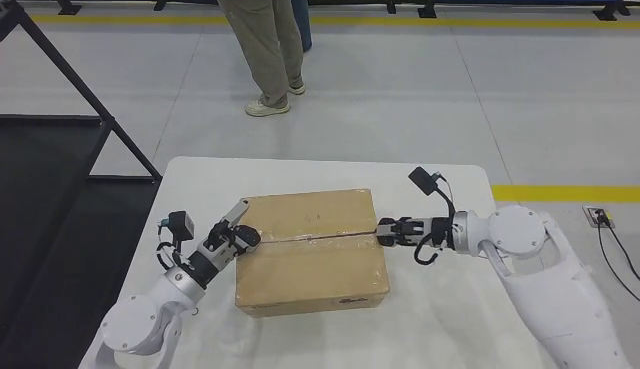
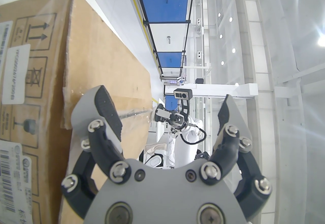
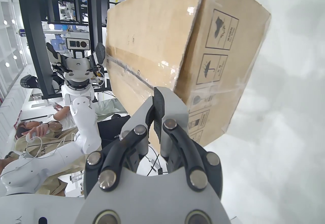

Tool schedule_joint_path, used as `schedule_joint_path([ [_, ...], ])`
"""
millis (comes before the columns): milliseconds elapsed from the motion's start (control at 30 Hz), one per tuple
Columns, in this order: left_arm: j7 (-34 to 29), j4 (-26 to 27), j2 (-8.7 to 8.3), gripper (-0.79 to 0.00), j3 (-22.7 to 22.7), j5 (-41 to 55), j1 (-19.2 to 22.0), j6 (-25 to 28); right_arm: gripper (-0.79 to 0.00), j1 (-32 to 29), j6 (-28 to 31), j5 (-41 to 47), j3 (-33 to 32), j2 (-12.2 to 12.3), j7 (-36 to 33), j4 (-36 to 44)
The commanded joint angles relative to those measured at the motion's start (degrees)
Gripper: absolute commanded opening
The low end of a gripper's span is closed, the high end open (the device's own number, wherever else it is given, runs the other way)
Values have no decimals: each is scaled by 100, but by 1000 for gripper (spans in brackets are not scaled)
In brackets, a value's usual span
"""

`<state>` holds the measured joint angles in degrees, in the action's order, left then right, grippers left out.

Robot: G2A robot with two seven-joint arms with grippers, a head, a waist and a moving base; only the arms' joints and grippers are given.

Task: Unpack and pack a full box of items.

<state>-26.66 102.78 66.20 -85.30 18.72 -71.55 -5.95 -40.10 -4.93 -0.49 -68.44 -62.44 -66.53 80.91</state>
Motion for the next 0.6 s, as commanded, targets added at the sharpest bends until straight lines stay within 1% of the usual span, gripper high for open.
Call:
schedule_joint_path([
  [0, 0, 6, -1, 0, 1, -5, -3, -4, -785, -51, -22, -1, -70, 24, 14, -31],
  [167, 13, 35, -2, 0, 12, -24, -7, -38, -785, -77, -31, 29, -70, 42, 55, -142],
  [367, 63, 63, -3, 0, 2, -39, -10, -33, -785, 53, -70, -43, 100, 23, 137, -363],
  [567, 243, 85, -6, 0, -202, 100, -87, 52, -785, 208, -28, 64, 266, -15, 170, -597],
])
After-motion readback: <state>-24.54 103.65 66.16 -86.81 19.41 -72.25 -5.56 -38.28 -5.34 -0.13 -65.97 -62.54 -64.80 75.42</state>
